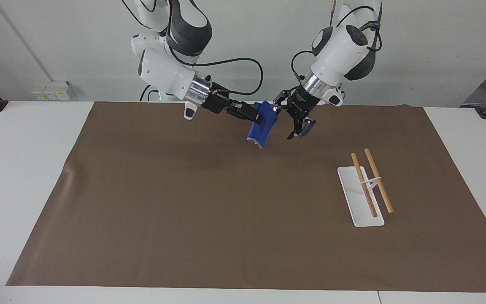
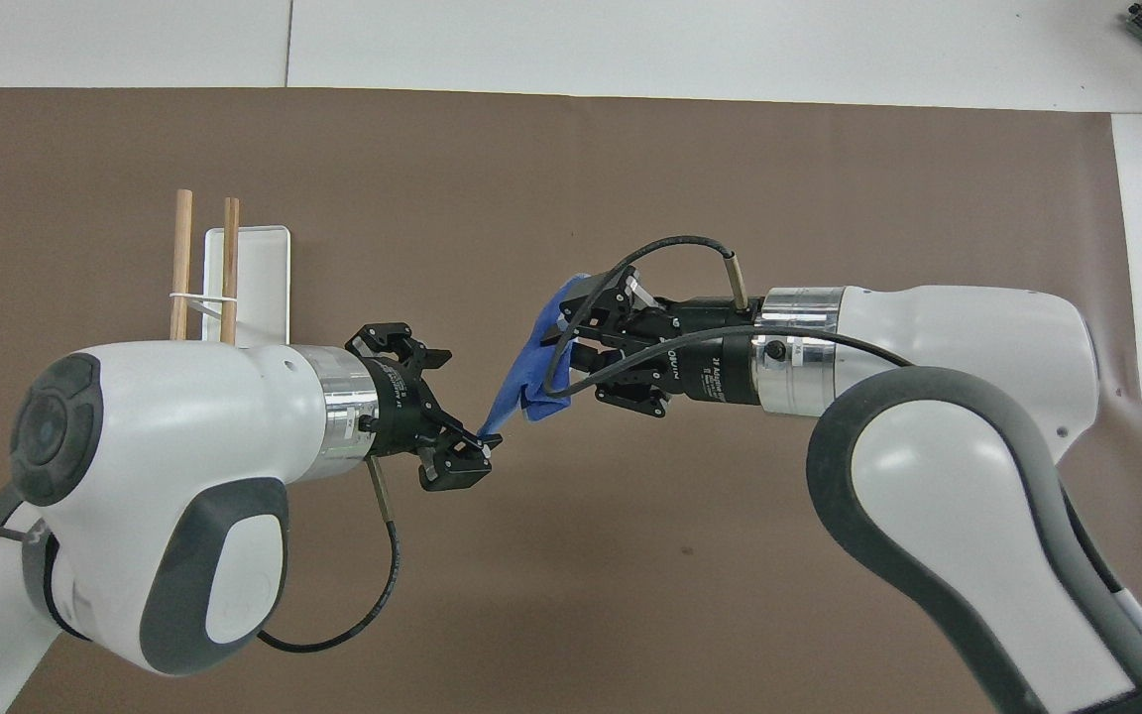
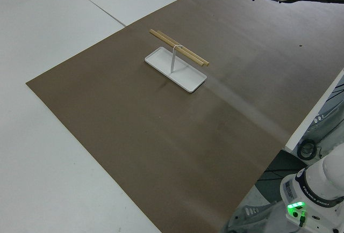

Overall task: Right arm passes towel to left arm to hang
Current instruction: 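Close the left gripper on the towel held by the right gripper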

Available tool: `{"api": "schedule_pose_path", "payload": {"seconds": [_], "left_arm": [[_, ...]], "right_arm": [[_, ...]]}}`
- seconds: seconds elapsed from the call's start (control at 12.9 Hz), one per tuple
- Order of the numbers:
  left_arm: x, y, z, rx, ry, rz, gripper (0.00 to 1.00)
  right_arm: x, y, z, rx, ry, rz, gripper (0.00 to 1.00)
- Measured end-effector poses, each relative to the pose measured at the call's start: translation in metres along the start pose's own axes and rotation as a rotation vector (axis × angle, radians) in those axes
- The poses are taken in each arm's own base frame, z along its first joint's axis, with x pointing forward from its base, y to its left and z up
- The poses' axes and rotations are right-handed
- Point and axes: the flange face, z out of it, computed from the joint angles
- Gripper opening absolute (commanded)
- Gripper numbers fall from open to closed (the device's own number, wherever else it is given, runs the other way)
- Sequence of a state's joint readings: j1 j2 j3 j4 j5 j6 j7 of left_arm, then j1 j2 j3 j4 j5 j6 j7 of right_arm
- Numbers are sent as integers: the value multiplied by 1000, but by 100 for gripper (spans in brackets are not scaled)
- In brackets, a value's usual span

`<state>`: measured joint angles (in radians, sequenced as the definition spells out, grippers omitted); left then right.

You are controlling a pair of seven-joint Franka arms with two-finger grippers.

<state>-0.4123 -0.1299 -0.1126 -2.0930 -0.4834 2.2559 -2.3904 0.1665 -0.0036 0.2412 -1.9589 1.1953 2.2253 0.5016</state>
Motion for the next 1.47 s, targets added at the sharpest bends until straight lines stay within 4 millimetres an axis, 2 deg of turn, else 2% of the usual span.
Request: {"api": "schedule_pose_path", "payload": {"seconds": [0.7,1.01,1.39,1.47], "left_arm": [[-11,17,-16,-127,-138,-56,100],[-6,34,-21,-174,-159,-20,100],[-10,20,-12,-172,-132,194,100],[-13,15,-9,-166,-130,214,96]], "right_arm": [[0,0,-1,-15,13,-19,17],[0,0,-1,-15,14,-20,19],[0,-1,-1,-16,15,-21,20],[0,-1,-2,-16,15,-21,20]]}}
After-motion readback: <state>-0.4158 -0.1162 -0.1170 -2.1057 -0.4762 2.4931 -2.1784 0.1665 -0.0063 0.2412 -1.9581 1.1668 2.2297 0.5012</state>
